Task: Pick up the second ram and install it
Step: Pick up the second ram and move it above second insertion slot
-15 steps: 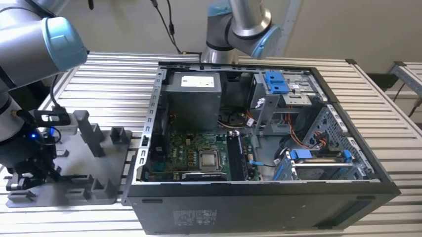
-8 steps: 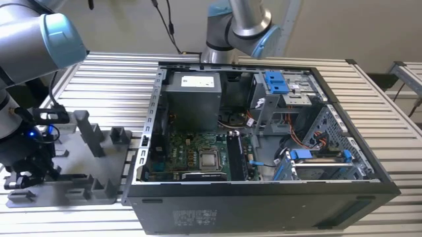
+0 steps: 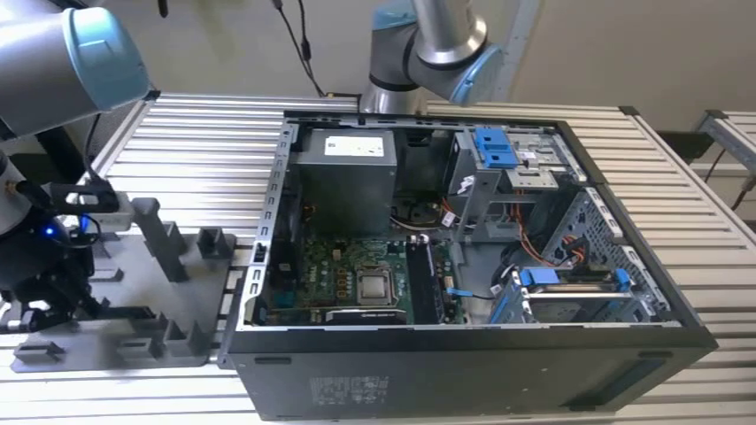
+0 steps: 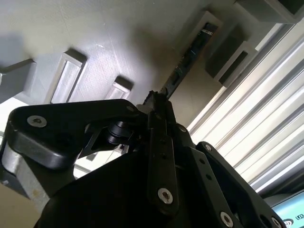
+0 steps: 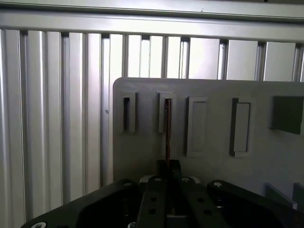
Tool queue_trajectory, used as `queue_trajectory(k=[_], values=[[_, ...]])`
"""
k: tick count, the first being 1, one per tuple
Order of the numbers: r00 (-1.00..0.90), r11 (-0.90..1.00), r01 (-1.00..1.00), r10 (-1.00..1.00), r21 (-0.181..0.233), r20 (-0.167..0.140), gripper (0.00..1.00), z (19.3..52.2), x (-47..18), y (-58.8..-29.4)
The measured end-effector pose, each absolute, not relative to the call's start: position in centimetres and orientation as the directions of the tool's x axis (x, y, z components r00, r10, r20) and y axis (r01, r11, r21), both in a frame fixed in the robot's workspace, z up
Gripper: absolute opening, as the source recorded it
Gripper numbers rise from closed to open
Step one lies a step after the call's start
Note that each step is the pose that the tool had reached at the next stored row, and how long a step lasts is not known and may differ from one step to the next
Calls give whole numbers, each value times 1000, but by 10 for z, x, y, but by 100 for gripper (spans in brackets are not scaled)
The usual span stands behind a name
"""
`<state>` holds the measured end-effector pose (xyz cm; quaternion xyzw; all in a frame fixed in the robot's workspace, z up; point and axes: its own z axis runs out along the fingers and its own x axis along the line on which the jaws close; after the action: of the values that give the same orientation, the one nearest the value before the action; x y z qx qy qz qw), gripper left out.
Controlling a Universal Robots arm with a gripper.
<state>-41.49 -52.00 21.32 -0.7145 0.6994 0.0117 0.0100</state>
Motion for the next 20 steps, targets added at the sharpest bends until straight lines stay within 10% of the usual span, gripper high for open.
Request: queue_trajectory(k=[20], values=[[-2,1,-1000,-1000,2,-31,14,232,-415,-520]])
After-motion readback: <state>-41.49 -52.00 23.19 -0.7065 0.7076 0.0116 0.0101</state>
